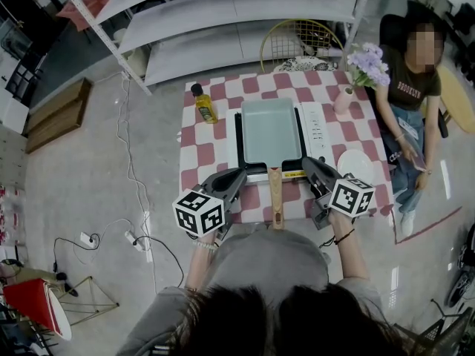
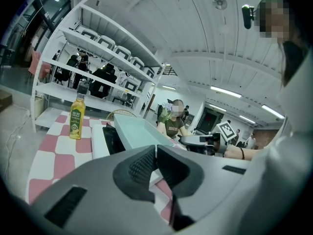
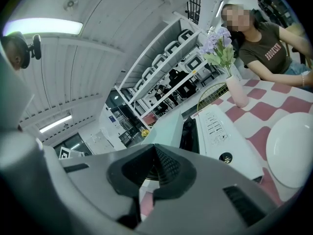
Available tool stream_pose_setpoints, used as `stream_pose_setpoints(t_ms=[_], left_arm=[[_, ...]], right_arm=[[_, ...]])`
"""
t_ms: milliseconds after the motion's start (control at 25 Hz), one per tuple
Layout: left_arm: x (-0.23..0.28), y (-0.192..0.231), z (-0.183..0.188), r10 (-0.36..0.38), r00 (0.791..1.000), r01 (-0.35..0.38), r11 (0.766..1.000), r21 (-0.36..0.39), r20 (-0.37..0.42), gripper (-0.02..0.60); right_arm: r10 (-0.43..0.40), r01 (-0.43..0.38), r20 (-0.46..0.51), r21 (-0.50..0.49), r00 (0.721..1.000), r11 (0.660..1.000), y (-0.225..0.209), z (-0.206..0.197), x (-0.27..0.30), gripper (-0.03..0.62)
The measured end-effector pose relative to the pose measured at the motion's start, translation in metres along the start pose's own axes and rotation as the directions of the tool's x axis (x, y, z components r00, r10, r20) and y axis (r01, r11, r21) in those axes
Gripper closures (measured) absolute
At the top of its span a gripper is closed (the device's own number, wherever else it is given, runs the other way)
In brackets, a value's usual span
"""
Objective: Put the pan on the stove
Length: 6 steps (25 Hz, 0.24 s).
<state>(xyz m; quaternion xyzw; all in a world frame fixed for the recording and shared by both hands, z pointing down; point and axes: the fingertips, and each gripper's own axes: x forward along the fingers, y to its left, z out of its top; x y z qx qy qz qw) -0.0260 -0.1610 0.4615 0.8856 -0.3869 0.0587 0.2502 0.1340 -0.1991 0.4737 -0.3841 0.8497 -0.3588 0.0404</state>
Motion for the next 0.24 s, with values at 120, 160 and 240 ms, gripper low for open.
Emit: stream_pose_setpoints(t_ms=[120,160,240], left_arm=[[0.0007,0.0006,-0.0002,0.002,1.000,-0.002,1.000,-0.004,-0.003,0.548],[0.0010,0.0009,-0.0002,0.004,1.000,-0.004,1.000,-0.006,-0.003,0.548],[0.0017,0.0016,-0.0001,0.006,1.000,-0.006,1.000,-0.010,-0.001,0.548]], right_arm=[[-0.002,0.002,-0.002,0.001,1.000,1.000,-0.0010,-0.0002,0.0001,0.571],[-0.002,0.002,-0.002,0.000,1.000,1.000,-0.0013,-0.0002,0.0003,0.571],[-0.001,0.001,-0.004,-0.002,1.000,1.000,-0.0017,-0.0002,0.0008,0.571]])
